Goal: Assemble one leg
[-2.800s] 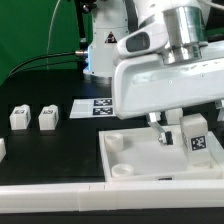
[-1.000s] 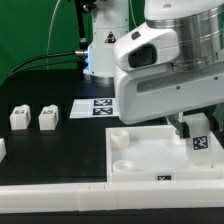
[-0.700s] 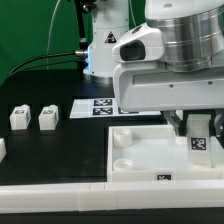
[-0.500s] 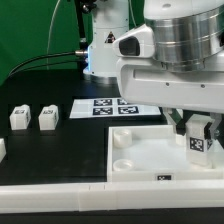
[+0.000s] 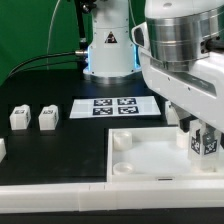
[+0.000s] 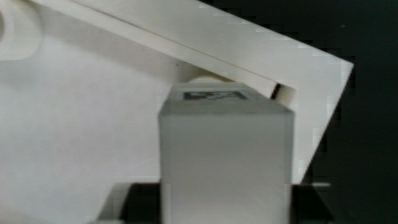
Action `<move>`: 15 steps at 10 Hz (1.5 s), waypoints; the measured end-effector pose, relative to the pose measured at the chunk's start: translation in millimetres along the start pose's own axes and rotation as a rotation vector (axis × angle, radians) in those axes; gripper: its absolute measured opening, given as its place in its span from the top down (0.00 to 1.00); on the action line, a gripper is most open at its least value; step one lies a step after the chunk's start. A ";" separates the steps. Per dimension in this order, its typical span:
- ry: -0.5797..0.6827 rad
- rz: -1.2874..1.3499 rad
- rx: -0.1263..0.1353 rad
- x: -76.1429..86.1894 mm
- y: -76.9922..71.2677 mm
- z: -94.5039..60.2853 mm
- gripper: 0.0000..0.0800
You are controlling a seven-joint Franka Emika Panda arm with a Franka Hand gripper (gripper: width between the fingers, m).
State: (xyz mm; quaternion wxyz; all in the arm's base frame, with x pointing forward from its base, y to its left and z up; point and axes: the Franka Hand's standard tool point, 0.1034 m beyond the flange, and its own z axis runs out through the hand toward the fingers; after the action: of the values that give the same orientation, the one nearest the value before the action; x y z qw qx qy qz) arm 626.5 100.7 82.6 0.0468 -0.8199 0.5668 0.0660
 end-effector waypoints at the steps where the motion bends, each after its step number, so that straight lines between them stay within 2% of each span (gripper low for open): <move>1: 0.000 -0.001 0.000 -0.1 0.0 0.0 0.64; 2: 0.000 -0.008 -0.001 -0.3 0.0 0.3 0.64; 3: -0.001 -0.037 -0.001 -0.8 0.2 0.9 0.50; 4: -0.001 -0.084 -0.002 -0.8 0.2 1.1 0.32; 5: 0.000 -0.094 -0.002 -1.7 0.2 1.4 0.32; 6: -0.001 -0.247 -0.009 -4.4 2.1 3.9 0.21; 11: -0.014 -0.896 -0.019 -9.0 8.6 10.0 0.19; 15: -0.019 -1.312 -0.015 -11.6 5.9 6.4 0.19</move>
Offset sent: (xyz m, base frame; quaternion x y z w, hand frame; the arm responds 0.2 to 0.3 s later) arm 0.0000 0.0000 0.0000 0.0000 0.0000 -0.0899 0.9960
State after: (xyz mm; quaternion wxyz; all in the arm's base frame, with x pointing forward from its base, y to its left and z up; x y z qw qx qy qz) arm 616.5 110.3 78.1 0.0766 -0.9951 -0.0521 0.0352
